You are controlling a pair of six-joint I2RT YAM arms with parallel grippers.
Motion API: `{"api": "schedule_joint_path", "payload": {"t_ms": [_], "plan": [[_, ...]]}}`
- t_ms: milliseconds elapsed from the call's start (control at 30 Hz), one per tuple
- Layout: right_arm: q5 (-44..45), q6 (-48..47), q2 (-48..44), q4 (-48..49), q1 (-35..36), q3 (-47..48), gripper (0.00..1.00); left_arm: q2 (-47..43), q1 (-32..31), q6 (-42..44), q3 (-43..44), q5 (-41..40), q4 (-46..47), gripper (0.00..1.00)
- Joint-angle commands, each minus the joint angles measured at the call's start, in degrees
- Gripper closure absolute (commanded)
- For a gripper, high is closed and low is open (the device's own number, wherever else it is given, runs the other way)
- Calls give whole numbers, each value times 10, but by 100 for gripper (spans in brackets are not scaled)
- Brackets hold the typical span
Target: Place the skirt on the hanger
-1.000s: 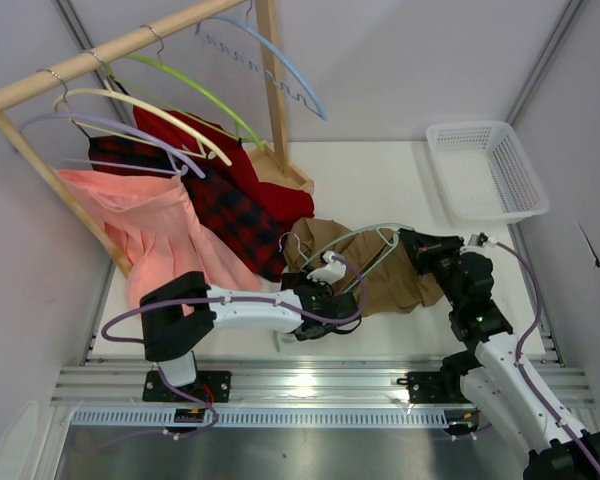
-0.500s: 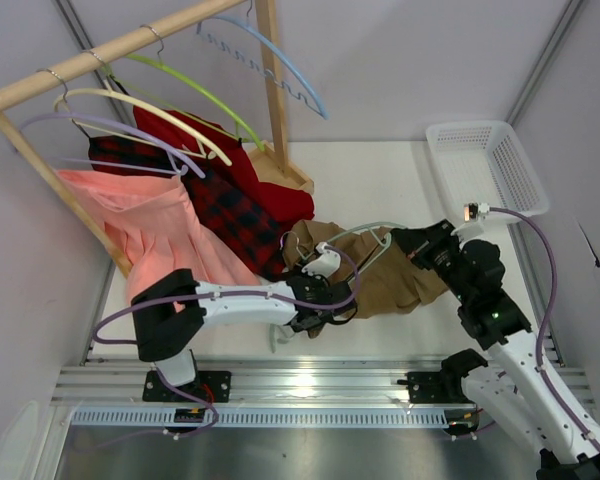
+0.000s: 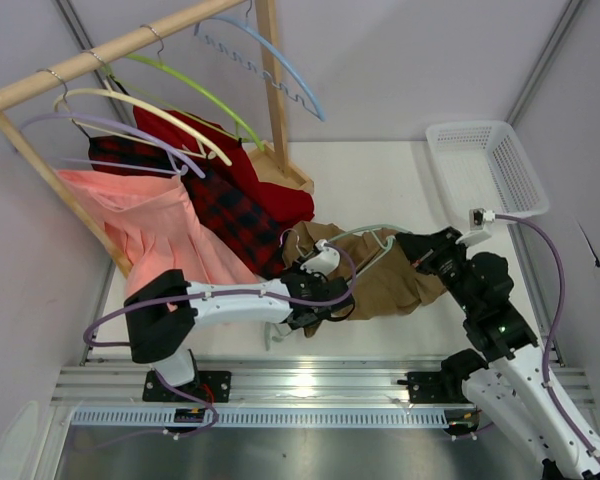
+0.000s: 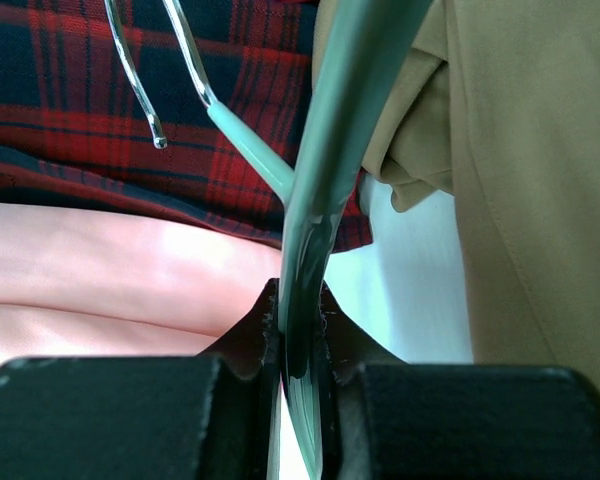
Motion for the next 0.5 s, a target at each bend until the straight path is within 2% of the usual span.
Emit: {"api": "schedule_joint_path", "payload": {"t_ms": [0,133,200,367,467], "plan": [[102,94,-31,47,0,26,100,10,0,33,-6,-31,-71,100],[113,212,-24,65,-14,14,100,46,-6,-15,1,-75,-130,100],[83,249,-9,109,-21,6,100,69,-10,-41,10,-90,-152,100],[25,243,46,122,-29,18,100,71,-11,-62,13,-92,-165,100],[60,251,35,107,-28,11,100,54,-19,-60,9,-95,-155,100]]}}
